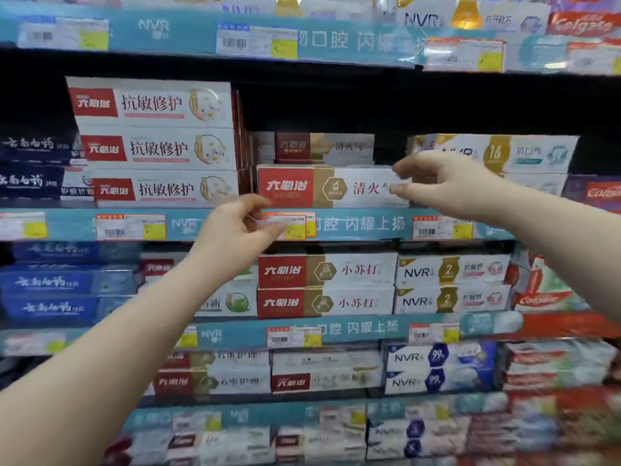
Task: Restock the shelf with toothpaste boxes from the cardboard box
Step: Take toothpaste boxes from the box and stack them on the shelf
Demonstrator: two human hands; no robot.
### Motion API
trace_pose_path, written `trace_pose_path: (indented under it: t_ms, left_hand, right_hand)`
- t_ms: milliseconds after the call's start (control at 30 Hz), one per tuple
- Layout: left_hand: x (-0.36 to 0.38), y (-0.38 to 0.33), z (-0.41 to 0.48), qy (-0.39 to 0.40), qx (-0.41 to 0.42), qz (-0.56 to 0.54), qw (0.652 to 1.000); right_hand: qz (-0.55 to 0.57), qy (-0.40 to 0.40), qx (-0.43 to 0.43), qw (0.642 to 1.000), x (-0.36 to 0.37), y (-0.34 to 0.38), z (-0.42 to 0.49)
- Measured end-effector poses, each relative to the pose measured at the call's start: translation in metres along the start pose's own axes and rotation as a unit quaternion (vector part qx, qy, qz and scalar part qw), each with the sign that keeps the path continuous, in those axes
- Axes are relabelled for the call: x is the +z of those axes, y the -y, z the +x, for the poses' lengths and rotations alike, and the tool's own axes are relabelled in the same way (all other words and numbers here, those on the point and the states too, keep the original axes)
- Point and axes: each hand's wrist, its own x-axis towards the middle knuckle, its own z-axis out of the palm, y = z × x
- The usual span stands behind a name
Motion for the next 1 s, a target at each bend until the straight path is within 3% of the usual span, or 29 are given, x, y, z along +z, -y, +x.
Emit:
trace_pose_path:
  t_ms: [400,733,1000]
  left_hand:
    - [-0.046,0.024,-0.188,0.098,-0.183,0.149,0.967]
    - [-0.098,0.024,-0.383,0.177,-0.358,0.227,0.888]
    - [-0.138,0.057,-0.469,0.167,-0.444,0.233,0.849]
  right_hand:
    - [0.051,0.141,-0.031,0.988,0.069,0.014,-0.125]
    - [0.078,0.308,-0.04,0.947,0.132,0.039,-0.255]
    - [0.072,0.38,-0.056,0.921,0.192,0.088,-0.292]
